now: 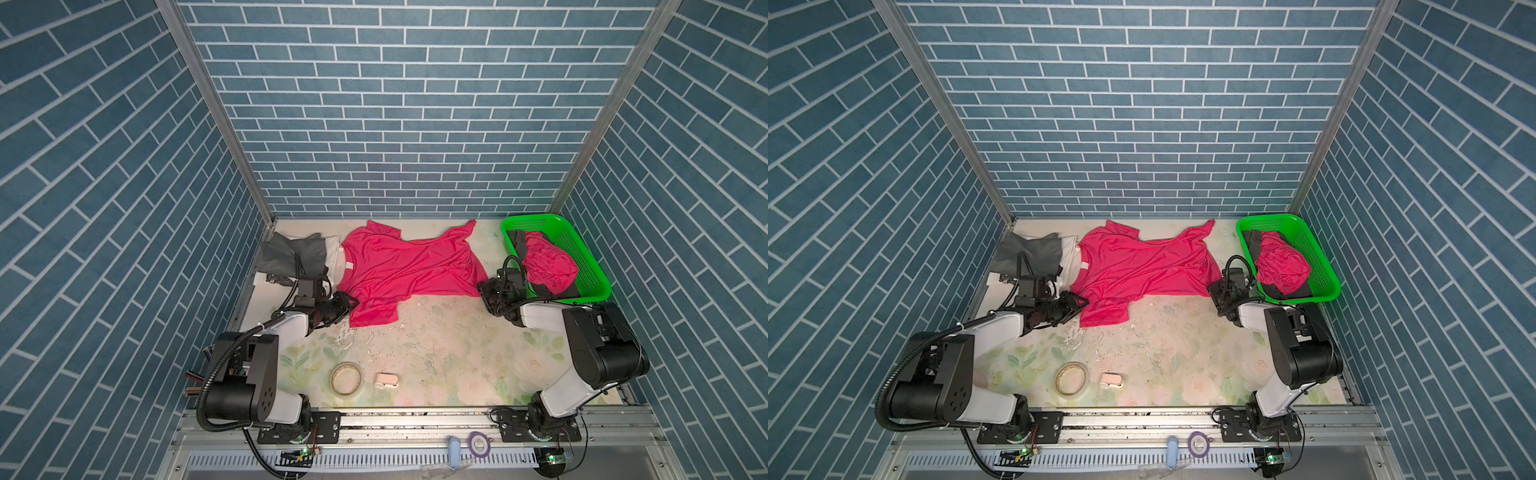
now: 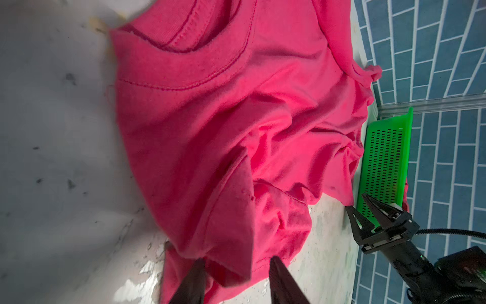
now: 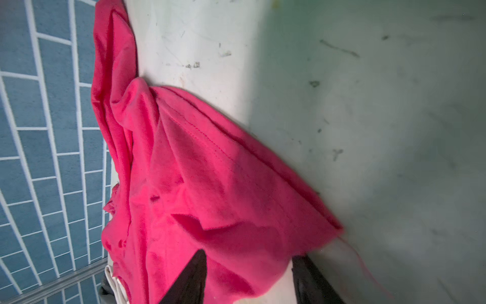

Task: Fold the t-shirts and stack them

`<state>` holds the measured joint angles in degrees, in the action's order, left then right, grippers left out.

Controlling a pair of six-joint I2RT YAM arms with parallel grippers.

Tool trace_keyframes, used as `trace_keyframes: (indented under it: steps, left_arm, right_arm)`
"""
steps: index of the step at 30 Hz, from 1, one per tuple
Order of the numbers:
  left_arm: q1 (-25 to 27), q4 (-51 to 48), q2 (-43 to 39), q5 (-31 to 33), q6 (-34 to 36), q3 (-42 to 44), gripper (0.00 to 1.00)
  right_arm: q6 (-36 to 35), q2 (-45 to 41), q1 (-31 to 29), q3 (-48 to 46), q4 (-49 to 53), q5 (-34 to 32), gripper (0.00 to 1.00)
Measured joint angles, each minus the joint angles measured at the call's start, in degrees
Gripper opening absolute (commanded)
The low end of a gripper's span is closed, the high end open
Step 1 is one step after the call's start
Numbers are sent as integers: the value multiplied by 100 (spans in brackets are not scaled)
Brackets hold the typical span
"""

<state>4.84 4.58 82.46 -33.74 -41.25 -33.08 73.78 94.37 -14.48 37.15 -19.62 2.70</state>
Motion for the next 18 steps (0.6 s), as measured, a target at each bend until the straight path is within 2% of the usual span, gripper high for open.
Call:
trace_keyframes:
  steps: [2, 4, 9, 14, 18]
  left_arm:
    - [0, -24, 0, 7, 11, 0, 54]
    - [0, -76, -7, 26, 35, 0, 57]
    - [-35, -280, -70, 125, 149, 0, 60]
    - [-79, -348, -96, 323, 254, 0, 59]
    - [74, -258, -17, 490, 269, 0, 58]
  right_arm:
    - [122, 127, -26, -26, -133, -31, 13]
    - [245, 208, -28, -55, -216, -63, 5]
    - [267, 227, -103, -70, -232, -186, 4]
    - [181, 203, -127, -70, -201, -229, 4]
    - [85, 90, -136, -140, -184, -227, 4]
